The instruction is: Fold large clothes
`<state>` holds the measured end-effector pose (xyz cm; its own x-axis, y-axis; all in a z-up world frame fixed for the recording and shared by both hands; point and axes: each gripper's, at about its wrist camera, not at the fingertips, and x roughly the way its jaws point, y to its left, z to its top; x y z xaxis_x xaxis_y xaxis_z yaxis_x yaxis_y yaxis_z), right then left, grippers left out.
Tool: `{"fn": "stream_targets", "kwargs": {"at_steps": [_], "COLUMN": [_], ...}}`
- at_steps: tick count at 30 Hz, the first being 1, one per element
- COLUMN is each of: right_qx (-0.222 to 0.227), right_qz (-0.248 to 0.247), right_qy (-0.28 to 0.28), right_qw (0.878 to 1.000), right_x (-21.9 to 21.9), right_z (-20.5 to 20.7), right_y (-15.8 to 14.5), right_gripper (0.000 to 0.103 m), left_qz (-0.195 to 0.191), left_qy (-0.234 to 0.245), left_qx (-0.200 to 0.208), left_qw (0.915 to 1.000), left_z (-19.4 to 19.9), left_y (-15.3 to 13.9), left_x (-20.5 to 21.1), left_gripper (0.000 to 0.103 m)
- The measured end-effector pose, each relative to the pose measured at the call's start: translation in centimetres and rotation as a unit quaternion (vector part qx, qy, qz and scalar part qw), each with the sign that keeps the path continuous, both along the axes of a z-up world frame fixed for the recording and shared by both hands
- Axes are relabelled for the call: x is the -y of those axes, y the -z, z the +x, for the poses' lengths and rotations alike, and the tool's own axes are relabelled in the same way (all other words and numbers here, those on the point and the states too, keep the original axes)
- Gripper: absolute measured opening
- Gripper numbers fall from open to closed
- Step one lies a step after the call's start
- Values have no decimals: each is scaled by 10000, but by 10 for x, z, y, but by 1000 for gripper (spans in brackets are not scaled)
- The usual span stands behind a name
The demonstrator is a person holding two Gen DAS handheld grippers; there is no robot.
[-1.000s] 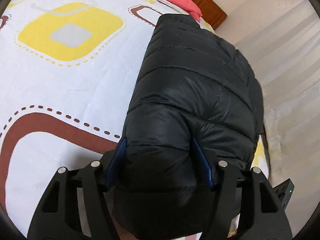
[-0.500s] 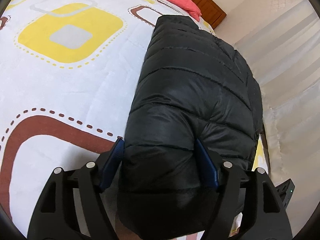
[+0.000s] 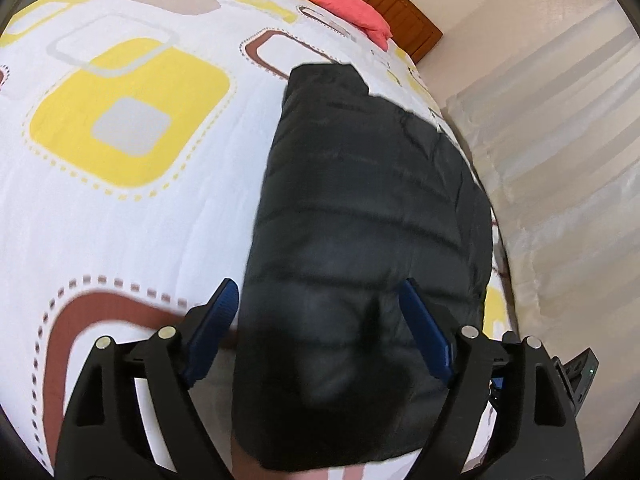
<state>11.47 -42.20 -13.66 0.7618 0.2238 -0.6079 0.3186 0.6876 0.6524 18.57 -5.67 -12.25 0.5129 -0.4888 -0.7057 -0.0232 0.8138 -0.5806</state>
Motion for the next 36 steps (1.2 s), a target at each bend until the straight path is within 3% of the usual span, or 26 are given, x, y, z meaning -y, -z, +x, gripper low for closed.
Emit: {"fn": "stream_targets", "kwargs": {"at_steps": [6, 11, 12, 14, 15, 20, 26, 29, 36], "right_qx": [146, -287, -360, -424, -483, -387, -202, -173, -1], "right_qz": [194, -125, -242, -453, -509, 630, 693, 710, 1054], "right_qy": [-102, -91, -54, -62, -55, -291, -660, -782, -776], "right_qw": [9997, 9995, 9990, 9981, 9975, 9968, 9952, 9943, 9914], "right_x": [-5, -6, -4, -1, 1, 22, 19, 17, 15], "right_z": [54, 95, 99, 107, 109, 118, 123, 124, 119], "right_y": [-18, 4, 9, 22, 29, 77, 81, 79, 76], "right_gripper": [71, 71, 71, 84, 85, 90, 90, 83, 54], "left_qz": [-289, -211, -184, -312, -375, -1126, -1235, -1319, -1321], "left_qy": [-52, -9, -4, 48, 83, 209, 417, 468, 417], "left_qx": [-109, -358, -454, -489, -519, -951, -849, -729, -492], "left_qw": [9995, 9991, 9988, 9983, 9979, 9889, 9878, 9875, 9891], "left_z": [37, 62, 66, 71, 74, 92, 106, 105, 89], "left_y": [-6, 17, 26, 38, 45, 75, 82, 81, 69], "left_x": [4, 16, 19, 20, 20, 18, 26, 26, 21], "left_gripper": [86, 89, 95, 100, 101, 101, 101, 99, 72]}}
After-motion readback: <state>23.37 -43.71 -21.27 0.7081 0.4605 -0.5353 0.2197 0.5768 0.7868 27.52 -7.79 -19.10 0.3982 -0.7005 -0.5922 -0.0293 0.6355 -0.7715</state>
